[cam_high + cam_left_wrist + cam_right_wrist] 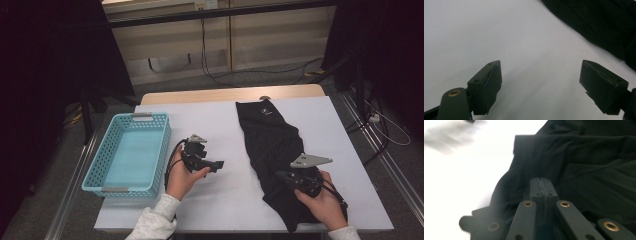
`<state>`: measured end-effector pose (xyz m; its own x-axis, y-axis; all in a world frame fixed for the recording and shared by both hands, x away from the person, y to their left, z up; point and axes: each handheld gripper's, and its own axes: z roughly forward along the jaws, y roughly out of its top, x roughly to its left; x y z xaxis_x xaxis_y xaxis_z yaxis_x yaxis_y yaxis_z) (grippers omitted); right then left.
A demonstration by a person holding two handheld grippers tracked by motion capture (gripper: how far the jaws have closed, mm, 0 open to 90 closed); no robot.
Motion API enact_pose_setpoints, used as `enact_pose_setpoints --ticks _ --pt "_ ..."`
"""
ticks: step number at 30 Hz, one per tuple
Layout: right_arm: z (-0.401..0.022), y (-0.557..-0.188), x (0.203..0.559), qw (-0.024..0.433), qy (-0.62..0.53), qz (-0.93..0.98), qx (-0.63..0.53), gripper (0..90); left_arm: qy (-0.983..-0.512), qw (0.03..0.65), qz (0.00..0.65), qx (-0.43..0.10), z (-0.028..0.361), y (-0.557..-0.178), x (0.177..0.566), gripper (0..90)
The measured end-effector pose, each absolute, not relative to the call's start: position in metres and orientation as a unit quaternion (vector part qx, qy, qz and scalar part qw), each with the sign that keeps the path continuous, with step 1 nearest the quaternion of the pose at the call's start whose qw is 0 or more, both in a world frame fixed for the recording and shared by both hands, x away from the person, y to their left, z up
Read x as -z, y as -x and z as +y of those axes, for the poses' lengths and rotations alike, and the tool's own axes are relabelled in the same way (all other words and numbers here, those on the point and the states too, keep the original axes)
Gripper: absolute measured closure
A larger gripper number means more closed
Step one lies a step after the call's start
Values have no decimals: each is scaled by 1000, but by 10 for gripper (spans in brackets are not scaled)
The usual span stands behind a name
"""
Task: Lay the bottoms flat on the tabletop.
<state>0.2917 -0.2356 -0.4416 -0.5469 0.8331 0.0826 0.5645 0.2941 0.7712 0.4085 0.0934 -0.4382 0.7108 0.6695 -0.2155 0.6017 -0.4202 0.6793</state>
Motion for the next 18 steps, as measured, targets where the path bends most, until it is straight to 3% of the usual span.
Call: enact_pose_setpoints --ticks 18 --pt "-296 -268 431 199 -484 742 -419 899 -847 384 366 -41 89 -406 435 187"
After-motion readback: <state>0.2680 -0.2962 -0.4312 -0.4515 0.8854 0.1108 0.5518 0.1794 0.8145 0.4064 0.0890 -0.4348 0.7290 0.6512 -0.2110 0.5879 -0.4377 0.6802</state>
